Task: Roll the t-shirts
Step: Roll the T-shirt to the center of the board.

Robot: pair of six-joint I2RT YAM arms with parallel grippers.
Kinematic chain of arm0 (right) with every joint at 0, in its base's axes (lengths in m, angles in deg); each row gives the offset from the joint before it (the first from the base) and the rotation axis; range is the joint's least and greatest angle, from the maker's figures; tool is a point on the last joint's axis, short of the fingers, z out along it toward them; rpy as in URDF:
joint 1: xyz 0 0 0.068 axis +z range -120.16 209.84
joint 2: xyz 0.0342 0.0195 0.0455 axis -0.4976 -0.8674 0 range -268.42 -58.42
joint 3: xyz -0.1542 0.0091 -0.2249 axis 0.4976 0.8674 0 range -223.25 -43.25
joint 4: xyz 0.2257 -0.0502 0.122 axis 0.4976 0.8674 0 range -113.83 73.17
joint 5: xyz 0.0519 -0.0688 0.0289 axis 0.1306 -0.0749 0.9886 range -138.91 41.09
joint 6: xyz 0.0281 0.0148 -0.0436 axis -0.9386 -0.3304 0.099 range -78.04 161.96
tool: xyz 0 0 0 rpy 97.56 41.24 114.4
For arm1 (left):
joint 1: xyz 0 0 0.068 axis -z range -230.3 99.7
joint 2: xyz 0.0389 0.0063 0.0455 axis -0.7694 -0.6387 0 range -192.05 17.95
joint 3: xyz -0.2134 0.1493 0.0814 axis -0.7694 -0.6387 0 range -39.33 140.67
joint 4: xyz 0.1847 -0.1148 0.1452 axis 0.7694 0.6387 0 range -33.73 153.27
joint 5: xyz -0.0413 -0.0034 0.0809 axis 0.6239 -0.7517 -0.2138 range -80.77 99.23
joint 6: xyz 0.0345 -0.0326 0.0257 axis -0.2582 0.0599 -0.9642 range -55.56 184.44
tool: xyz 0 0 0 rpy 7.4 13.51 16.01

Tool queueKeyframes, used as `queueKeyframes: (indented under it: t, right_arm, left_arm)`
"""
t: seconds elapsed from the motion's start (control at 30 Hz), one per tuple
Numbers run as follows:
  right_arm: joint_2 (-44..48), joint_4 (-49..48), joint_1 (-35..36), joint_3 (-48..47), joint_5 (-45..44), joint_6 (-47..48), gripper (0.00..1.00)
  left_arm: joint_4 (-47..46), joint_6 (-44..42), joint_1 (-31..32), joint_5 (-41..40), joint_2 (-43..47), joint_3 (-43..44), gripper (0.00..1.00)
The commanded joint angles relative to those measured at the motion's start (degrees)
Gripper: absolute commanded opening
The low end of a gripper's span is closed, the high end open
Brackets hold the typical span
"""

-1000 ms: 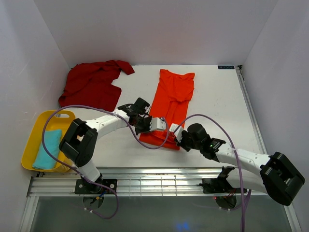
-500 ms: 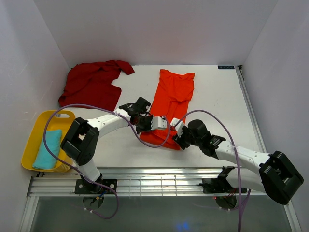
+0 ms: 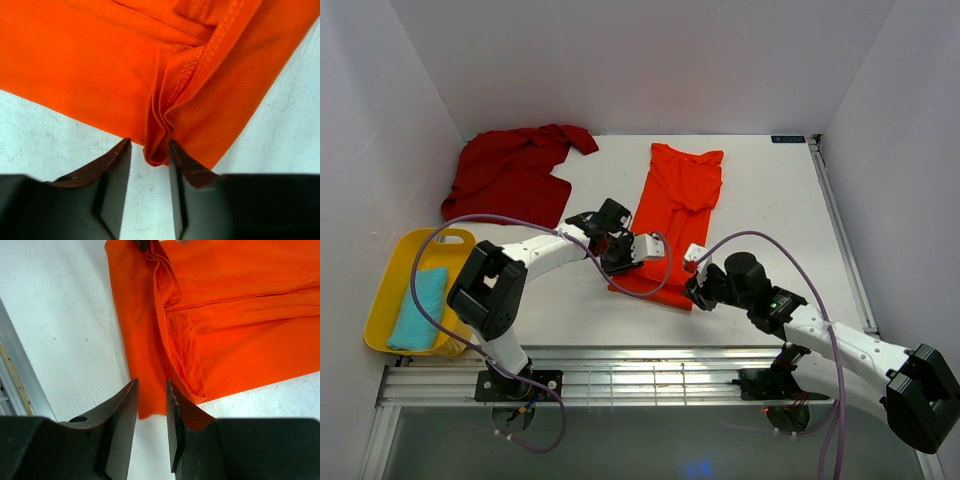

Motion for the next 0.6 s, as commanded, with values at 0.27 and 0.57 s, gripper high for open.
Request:
queueKeyframes:
  t: [0.27, 0.57]
  right_arm:
    - [-4.12, 1.19, -0.16, -1.23, -3.04, 2.96, 0.18]
    - [-14.05, 0.15, -0.07, -4.83, -4.18, 4.72, 0.11]
  left_arm:
    - [-2.26, 9.62, -4.54, -2.69, 0.9, 5.24, 0.51]
    - [-0.24, 8.67, -5.77, 0.91, 3.7, 3.06, 0.47]
